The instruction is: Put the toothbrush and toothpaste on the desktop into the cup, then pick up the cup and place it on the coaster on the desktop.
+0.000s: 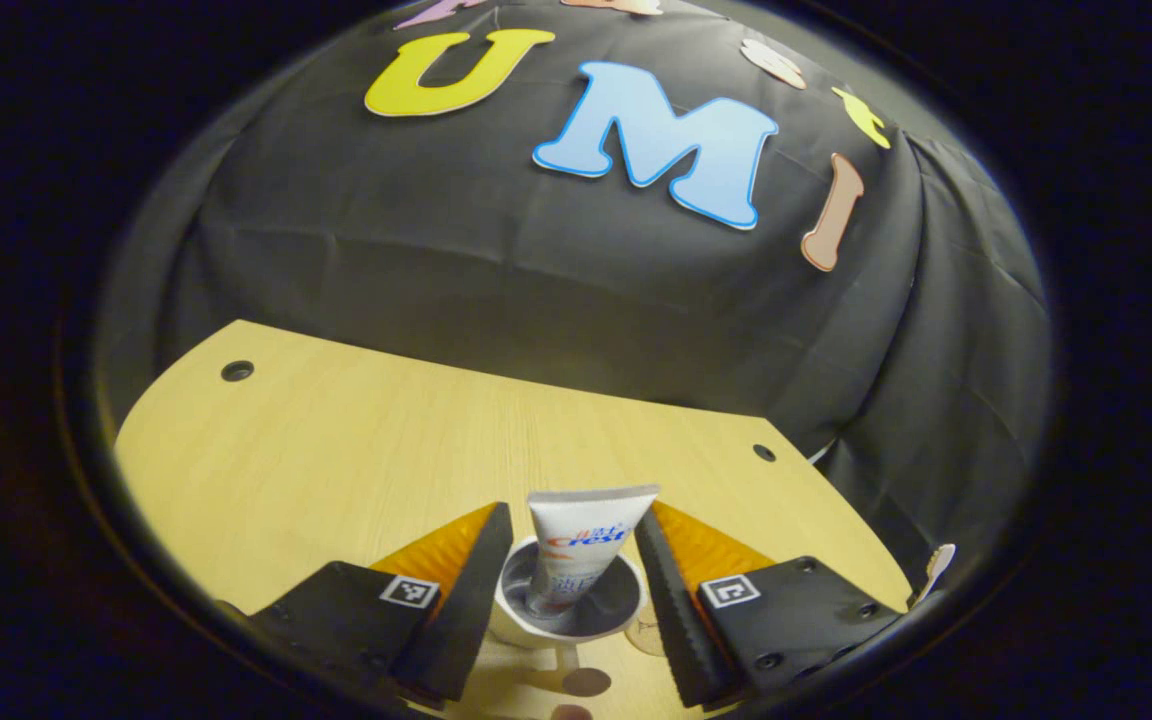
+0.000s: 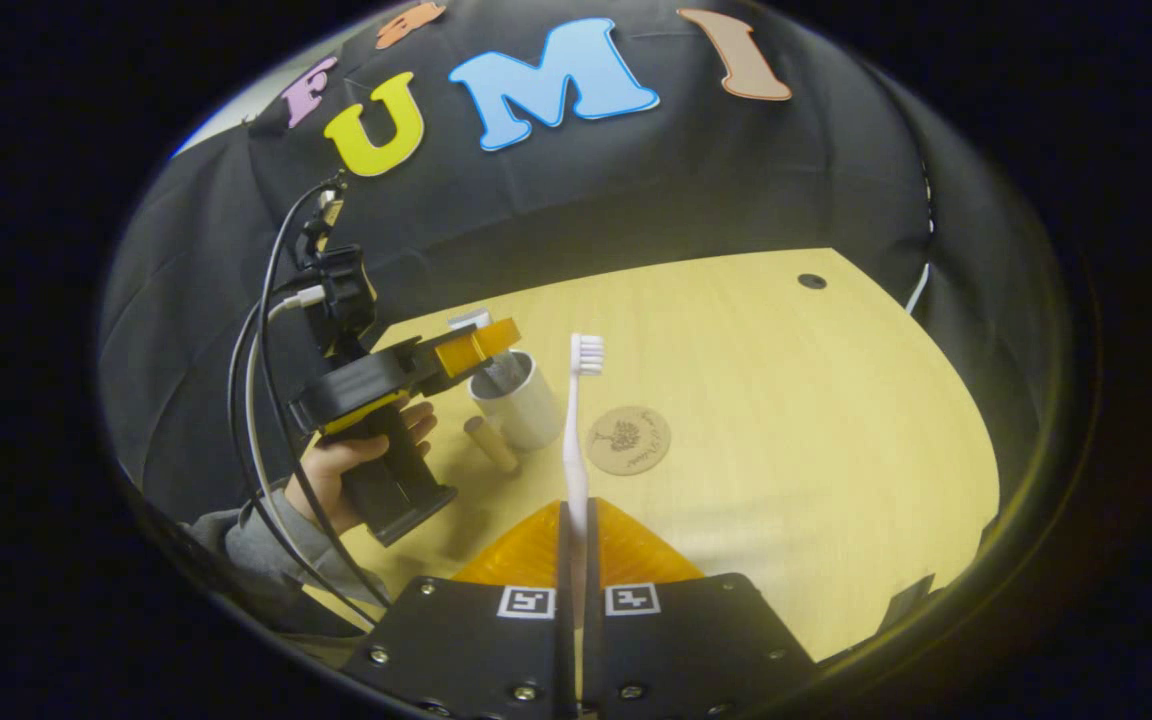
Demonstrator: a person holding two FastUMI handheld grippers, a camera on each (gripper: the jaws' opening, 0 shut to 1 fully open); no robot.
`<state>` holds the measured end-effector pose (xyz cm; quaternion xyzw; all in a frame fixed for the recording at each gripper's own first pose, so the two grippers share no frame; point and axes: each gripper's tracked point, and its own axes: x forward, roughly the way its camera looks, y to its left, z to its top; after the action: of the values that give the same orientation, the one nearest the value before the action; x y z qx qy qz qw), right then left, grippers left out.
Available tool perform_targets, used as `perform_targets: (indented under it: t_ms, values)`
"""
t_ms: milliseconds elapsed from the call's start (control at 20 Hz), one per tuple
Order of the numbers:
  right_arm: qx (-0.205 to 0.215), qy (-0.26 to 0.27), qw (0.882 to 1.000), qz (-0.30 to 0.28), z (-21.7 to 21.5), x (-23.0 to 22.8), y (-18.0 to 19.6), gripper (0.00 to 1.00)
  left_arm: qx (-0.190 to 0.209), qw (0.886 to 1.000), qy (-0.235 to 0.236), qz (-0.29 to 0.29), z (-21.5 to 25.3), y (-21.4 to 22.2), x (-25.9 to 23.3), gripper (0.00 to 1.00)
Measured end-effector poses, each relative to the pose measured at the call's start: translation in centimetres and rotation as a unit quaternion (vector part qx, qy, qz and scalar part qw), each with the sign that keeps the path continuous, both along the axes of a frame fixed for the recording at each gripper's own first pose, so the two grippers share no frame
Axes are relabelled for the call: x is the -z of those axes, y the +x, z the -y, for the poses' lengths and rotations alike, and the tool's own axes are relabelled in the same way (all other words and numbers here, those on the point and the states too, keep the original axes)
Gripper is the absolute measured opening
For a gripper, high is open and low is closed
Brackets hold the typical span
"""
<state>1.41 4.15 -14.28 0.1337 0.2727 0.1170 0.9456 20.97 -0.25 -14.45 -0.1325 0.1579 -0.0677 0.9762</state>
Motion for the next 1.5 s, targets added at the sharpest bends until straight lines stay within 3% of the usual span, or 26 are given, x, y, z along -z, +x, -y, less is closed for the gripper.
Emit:
perform_targets:
  t_ms: [100,650,1000,1500]
  values:
    - [-0.008,-0.002,1.0,0.009,-0.2,-0.5,0.3,0.04,-0.001,1.0,-0.006,-0.007,-0.5,-0.8,0.0,0.86]
    - [-0.047,0.011,0.996,0.074,-2.4,-5.3,5.3,0.04,-0.011,0.999,-0.029,-0.007,-2.4,-8.0,-2.1,0.86]
    - [-0.068,0.021,0.989,0.131,-5.3,-8.9,10.2,0.04,-0.039,0.999,0.024,-0.019,-5.4,-11.0,-1.0,0.86]
    - [-0.076,-0.002,0.977,0.199,-8.2,-9.7,17.1,0.04,-0.085,0.993,-0.041,-0.071,-8.3,-12.9,1.6,0.91]
